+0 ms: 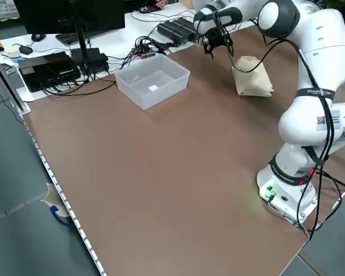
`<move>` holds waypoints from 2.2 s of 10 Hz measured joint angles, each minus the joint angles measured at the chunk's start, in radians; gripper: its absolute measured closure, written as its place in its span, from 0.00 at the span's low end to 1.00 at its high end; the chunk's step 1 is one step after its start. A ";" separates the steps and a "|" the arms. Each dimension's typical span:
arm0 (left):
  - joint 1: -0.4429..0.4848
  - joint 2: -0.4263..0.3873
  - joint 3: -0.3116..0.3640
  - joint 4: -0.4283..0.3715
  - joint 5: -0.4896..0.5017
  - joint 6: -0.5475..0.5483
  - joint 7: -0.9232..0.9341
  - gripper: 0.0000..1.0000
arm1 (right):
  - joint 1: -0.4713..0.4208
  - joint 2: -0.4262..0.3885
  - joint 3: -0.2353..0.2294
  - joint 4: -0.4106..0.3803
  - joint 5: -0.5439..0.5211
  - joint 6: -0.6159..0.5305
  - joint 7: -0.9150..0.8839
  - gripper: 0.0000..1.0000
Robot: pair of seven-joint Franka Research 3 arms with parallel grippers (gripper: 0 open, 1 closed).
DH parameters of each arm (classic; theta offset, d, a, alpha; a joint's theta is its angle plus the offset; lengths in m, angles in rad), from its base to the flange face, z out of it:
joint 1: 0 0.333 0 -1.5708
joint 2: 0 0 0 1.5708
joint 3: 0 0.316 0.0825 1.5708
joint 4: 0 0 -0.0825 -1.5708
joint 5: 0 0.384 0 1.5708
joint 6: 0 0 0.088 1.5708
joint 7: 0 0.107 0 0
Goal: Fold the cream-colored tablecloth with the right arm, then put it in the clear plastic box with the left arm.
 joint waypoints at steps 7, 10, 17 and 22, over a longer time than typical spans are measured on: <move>-0.008 0.072 -0.073 -0.047 -0.040 0.079 -0.003 0.00 | -0.006 0.000 -0.004 0.000 0.000 0.000 0.000 0.00; -0.014 0.074 -0.136 -0.102 -0.040 0.181 -0.016 0.00 | -0.007 0.000 -0.002 0.001 0.000 0.002 0.000 0.00; -0.046 0.073 -0.173 -0.119 -0.040 0.182 -0.076 0.00 | -0.020 0.000 -0.003 0.000 0.002 0.002 0.000 0.00; -0.038 0.077 -0.176 -0.089 -0.040 0.208 -0.100 0.00 | -0.020 0.000 0.006 0.001 0.003 0.002 0.000 0.00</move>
